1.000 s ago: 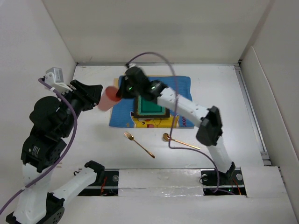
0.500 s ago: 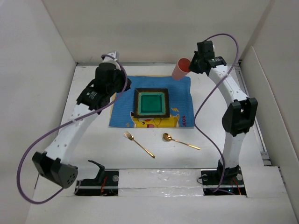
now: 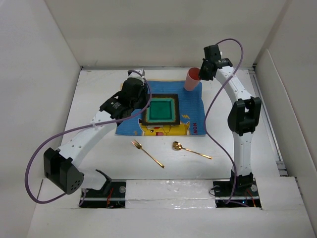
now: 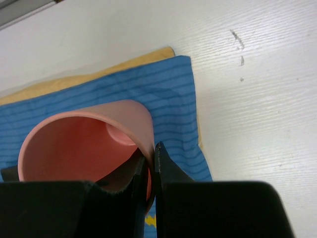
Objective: Set the dinner table for one person
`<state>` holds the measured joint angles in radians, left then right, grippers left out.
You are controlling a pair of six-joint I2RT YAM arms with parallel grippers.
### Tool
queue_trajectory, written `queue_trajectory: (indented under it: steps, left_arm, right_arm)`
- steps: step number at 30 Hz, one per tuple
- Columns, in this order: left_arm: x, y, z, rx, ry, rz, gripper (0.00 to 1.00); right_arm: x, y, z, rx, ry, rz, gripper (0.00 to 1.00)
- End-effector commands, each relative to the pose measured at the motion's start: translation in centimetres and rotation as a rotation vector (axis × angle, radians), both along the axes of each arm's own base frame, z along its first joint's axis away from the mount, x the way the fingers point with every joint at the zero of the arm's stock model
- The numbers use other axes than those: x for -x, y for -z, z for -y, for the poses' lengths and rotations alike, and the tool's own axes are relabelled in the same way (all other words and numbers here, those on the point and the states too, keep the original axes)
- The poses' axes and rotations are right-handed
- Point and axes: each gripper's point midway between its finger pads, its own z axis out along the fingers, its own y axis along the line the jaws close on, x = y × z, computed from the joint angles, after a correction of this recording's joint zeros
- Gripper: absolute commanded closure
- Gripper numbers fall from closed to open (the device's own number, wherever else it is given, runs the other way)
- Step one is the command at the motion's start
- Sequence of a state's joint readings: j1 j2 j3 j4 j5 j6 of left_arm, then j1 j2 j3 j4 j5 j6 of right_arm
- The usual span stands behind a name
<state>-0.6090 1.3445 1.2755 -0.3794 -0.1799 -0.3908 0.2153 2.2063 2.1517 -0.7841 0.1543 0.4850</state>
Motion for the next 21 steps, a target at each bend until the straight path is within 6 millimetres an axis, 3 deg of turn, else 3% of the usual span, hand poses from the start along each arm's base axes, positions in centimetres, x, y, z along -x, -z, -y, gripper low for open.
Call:
queue_trajectory:
  steps: [1,7,12,13,16,17,19,20,21]
  left_arm:
    - [0.7,-1.0,-0.2,0.065,-0.001,0.032,0.80]
    - [1.6,0.2,-0.5,0.070,-0.005,0.005,0.78]
    - [1.7,0.5,-1.0,0.057,-0.020,0.003,0.78]
    - [1.7,0.5,-1.1,0.055,-0.023,0.003,0.78]
    - [1.6,0.5,-1.0,0.059,-0.024,0.005,0.78]
    - [1.6,0.5,-1.0,0.060,-0.026,0.002,0.78]
    - [1.5,0.2,-0.8,0.066,-0.022,0.006,0.77]
    - [1.4,-0.1,-0.8,0.067,-0.023,0.009,0.77]
    - [1.4,-0.1,-0.8,0.066,-0.026,0.010,0.77]
  right_arm:
    - [-1.3,-1.9,1.4,0.047,0.036,0.050,1.00]
    - [-1.5,0.4,1.6,0.088,0.053,0.006,1.00]
    - [-1.6,0.9,1.5,0.111,0.060,-0.002,1.00]
    - [-1.6,0.9,1.6,0.115,0.065,-0.004,0.97]
    - [-1.7,0.7,1.5,0.113,0.064,0.000,0.76]
    - [-1.8,0.0,1.4,0.103,0.062,0.016,0.65]
    - [-1.9,-1.4,1.1,0.082,0.056,0.043,0.57]
    - [-1.9,-4.0,0.7,0.052,0.043,0.093,0.52]
    - [-1.9,-4.0,0.7,0.051,0.043,0.093,0.52]
